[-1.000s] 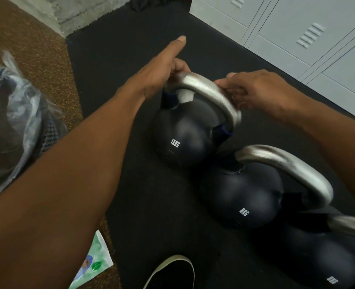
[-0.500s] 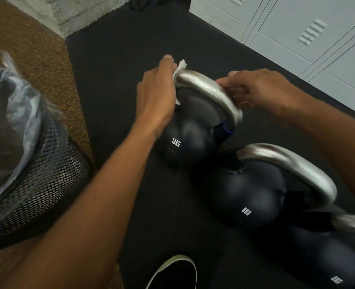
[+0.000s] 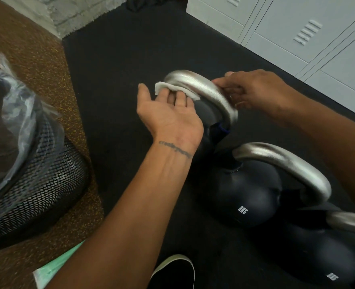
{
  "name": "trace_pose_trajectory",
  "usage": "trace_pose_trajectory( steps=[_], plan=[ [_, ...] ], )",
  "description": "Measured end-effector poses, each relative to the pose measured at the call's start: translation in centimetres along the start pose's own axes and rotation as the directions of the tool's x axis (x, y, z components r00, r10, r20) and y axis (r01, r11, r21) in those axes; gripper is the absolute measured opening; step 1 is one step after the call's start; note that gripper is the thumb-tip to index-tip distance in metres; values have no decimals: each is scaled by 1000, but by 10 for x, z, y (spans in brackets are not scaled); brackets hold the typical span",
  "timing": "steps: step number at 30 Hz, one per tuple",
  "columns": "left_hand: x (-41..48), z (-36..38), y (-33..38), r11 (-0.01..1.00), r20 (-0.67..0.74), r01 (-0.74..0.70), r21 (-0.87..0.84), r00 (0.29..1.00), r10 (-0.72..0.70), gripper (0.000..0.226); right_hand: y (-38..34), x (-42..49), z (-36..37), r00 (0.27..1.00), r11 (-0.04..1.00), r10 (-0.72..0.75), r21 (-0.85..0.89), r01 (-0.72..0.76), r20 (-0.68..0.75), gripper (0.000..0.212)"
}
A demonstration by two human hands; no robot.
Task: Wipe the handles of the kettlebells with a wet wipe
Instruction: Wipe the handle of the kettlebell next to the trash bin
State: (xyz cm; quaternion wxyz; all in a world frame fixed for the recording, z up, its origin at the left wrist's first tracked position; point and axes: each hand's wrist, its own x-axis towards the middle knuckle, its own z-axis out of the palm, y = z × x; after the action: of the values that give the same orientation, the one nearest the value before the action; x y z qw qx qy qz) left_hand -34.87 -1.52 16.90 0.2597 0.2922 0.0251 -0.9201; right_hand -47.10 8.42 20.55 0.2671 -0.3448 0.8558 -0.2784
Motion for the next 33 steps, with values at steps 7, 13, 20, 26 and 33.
trace_pose_trajectory(
  steps=[7,13,20,26,33],
  plan=[
    [8,-6,-3,991,64,135,25,989,-136,77,-3,-3,-4,998,999,-37,-17,37,47,29],
    [18,-16,-16,993,173,56,101,982,-73,73,-1,-3,-4,998,990,68,119,-69,11,26],
    [24,-38,-30,941,210,15,339,973,-91,74,7,9,-4,981,950,182,268,-158,-69,29],
    [31,-45,-30,866,203,20,500,969,-139,80,12,18,-5,980,940,186,303,-155,-75,25],
    [37,-50,-28,757,205,23,652,957,-206,93,24,27,-4,961,902,274,355,-244,-37,42]
  ],
)
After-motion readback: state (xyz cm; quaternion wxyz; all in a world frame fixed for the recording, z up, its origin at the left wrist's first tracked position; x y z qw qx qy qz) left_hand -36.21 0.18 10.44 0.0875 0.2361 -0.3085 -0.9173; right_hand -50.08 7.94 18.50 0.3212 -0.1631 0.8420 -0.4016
